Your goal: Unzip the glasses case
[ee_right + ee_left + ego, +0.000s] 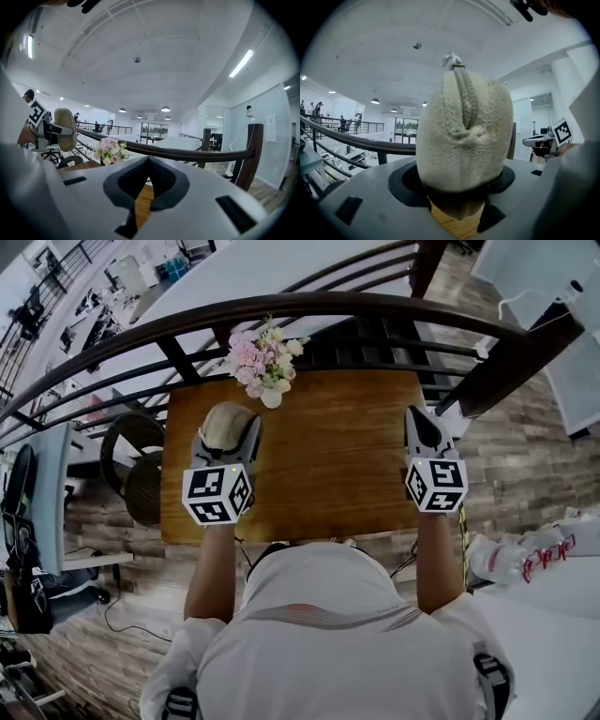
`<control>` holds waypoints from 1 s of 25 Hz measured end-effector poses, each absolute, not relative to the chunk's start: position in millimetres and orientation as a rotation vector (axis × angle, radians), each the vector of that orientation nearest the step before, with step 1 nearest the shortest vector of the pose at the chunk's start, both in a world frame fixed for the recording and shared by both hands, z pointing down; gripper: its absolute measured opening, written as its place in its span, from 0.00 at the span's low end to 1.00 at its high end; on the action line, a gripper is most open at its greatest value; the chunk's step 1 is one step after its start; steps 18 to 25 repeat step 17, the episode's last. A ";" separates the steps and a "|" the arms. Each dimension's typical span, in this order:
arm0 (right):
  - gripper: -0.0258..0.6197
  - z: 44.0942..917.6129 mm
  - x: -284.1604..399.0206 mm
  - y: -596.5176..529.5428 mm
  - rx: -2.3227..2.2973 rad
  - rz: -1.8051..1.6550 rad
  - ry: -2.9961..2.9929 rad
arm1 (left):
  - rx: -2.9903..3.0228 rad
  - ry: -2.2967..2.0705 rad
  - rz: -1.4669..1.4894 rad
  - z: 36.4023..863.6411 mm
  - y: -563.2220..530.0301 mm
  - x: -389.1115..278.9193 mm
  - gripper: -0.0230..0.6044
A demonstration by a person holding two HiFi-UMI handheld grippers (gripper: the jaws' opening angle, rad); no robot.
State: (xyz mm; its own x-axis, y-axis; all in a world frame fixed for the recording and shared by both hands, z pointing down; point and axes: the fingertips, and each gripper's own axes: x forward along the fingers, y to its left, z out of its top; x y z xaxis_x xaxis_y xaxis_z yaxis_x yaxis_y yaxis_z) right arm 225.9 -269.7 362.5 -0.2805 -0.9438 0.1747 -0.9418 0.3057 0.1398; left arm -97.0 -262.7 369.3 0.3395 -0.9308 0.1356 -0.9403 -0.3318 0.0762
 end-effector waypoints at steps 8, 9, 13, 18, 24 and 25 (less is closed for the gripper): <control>0.12 362.9 219.9 -259.8 1.706 -0.025 -2.351 | 2.469 -1.675 0.122 379.7 -257.7 -83.1 0.51; 0.12 362.5 219.3 -258.6 1.701 -0.033 -2.350 | 2.474 -1.669 0.121 379.5 -257.3 -81.1 0.51; 0.12 363.7 215.6 -255.3 1.685 -0.028 -2.356 | 2.486 -1.653 0.123 378.2 -254.5 -77.1 0.51; 0.12 365.7 211.2 -250.9 1.676 -0.013 -2.364 | 2.493 -1.634 0.131 379.1 -250.7 -76.0 0.51; 0.12 365.7 211.2 -250.9 1.676 -0.013 -2.364 | 2.493 -1.634 0.131 379.1 -250.7 -76.0 0.51; 0.12 365.7 211.2 -250.9 1.676 -0.013 -2.364 | 2.493 -1.634 0.131 379.1 -250.7 -76.0 0.51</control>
